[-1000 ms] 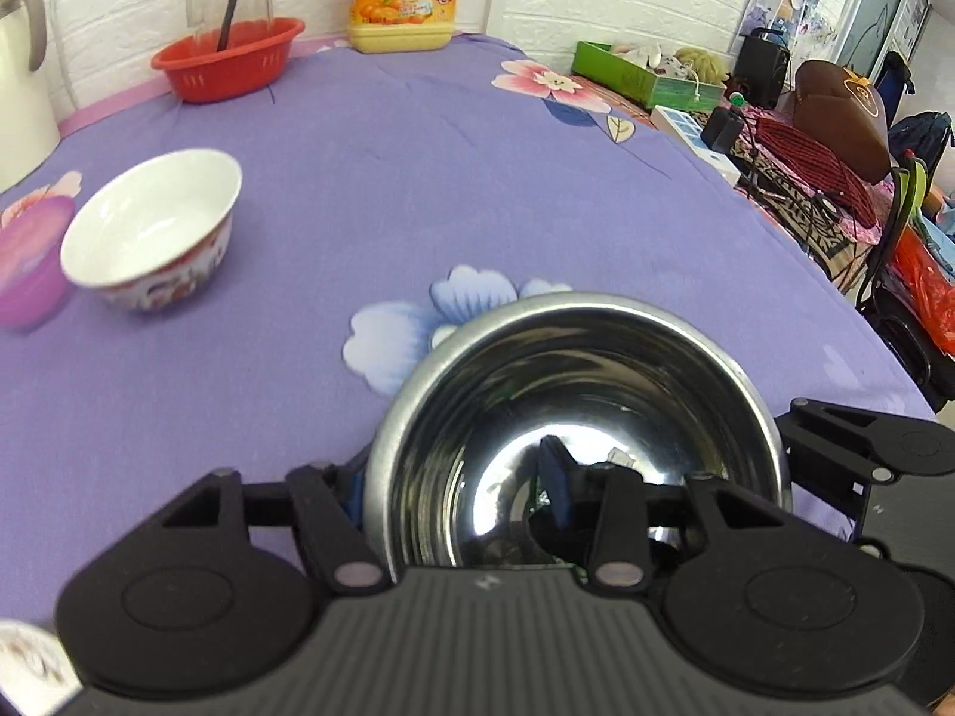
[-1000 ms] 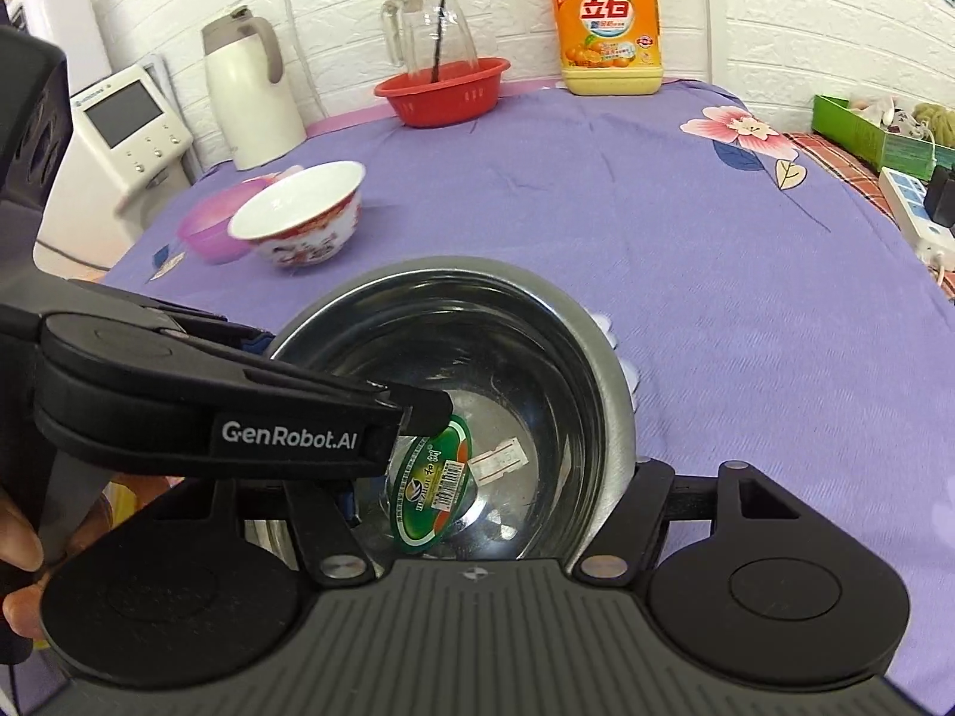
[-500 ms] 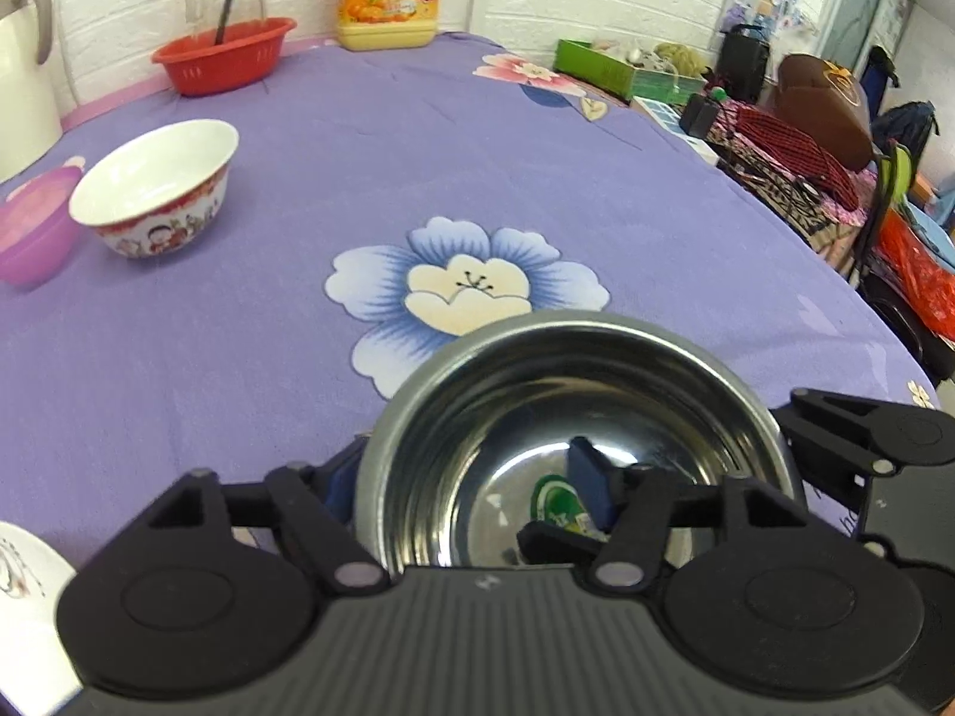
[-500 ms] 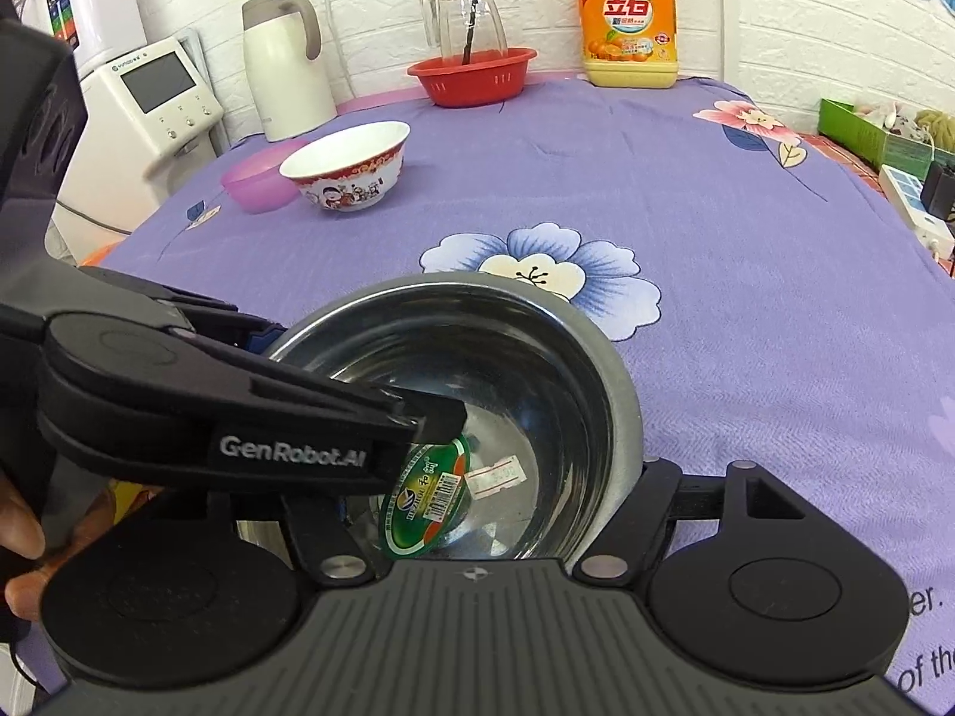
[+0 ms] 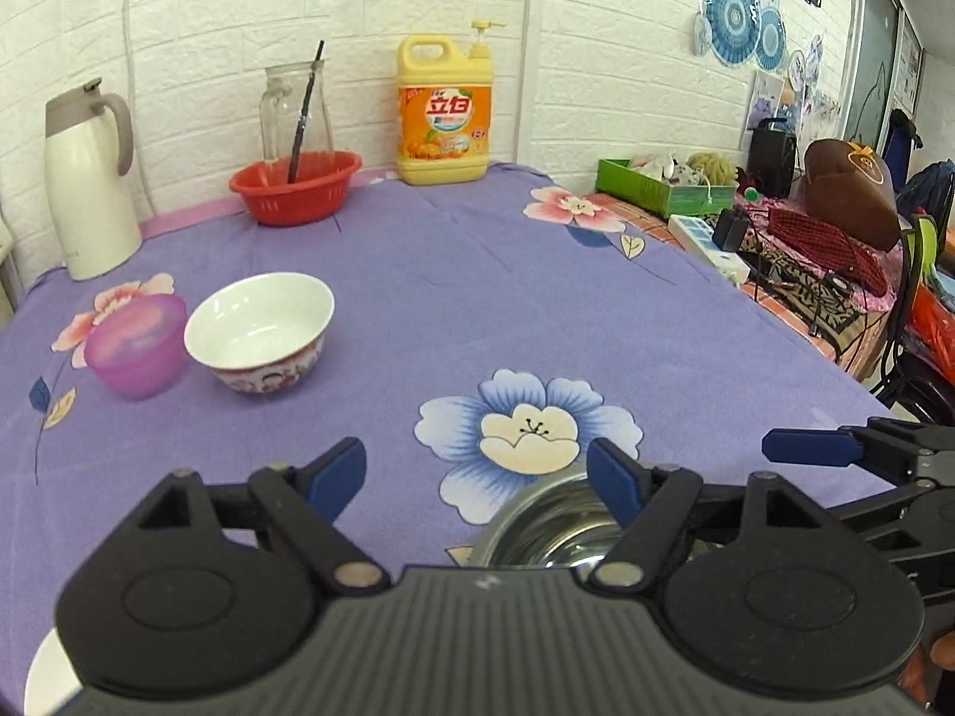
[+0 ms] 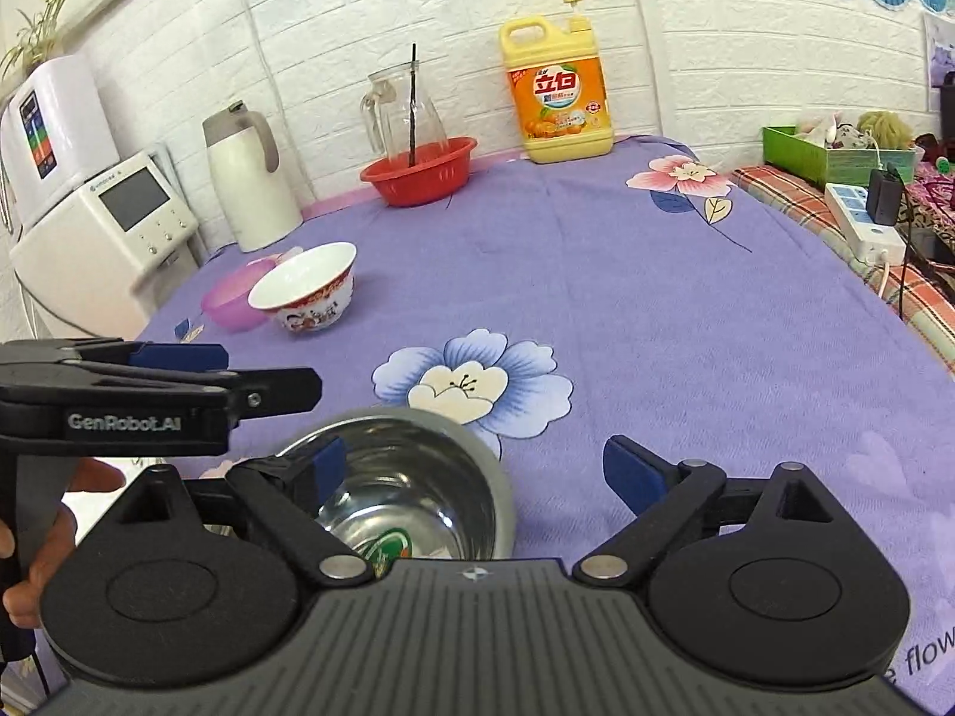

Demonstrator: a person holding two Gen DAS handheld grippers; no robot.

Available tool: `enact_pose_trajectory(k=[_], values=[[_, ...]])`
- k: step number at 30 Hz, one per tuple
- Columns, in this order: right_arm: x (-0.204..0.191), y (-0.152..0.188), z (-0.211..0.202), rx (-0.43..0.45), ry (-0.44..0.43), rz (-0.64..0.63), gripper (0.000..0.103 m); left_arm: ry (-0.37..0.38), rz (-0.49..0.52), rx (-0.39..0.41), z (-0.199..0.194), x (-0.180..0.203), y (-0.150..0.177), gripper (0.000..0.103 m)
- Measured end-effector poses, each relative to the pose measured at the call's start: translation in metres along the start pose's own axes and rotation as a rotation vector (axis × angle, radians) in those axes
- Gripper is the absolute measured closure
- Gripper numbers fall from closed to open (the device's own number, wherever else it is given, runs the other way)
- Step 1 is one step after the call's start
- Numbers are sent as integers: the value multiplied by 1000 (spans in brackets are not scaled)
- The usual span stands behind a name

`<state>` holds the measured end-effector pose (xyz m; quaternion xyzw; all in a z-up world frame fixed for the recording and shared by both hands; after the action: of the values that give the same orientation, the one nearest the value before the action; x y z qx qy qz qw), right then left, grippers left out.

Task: Organize plates and bowls
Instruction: 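Lower the steel bowl toward the table with the left tool, then open the left tool and reach to the white printed bowl rim, then close the left tool on the white printed bowl rim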

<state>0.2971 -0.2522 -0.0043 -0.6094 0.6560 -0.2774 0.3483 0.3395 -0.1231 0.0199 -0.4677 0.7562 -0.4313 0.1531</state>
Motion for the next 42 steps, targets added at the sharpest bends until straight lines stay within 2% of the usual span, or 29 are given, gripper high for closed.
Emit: enact_pose_trajectory(k=[18,24,29,31,34,38,42], values=[[-25,-25,33,-36,-33,-69,0,-34,-38,-16,15,-44,-9,27],[-33,-51,51,-16,-52,-180,0,-47,-88,-29,21,-73,-16,26],[-37,-92,70,17,-84,-265,0,-64,-274,34,11,-127,-38,26],[-46,-111,82,40,-118,-298,0,-92,-356,73,9,-150,-43,26],[-67,-135,111,65,-186,-344,0,-102,-476,82,11,-178,-44,26],[-93,-150,167,-19,-316,-317,0,-91,-616,81,21,-202,-40,26],[-111,-147,219,-107,-360,-317,0,-98,-720,82,32,-215,-38,26]])
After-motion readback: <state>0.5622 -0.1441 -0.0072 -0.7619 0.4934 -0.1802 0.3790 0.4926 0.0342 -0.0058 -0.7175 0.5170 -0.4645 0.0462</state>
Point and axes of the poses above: each gripper's, at about its wrist camera, not at the fingertips, and z roughly the way its jaws point, x to its right, y to its underside, the point moved 8 cm from there along z, roughly the way its jaws point, and after that the axes turned 12 degrees about y, right-handed, at the moved point
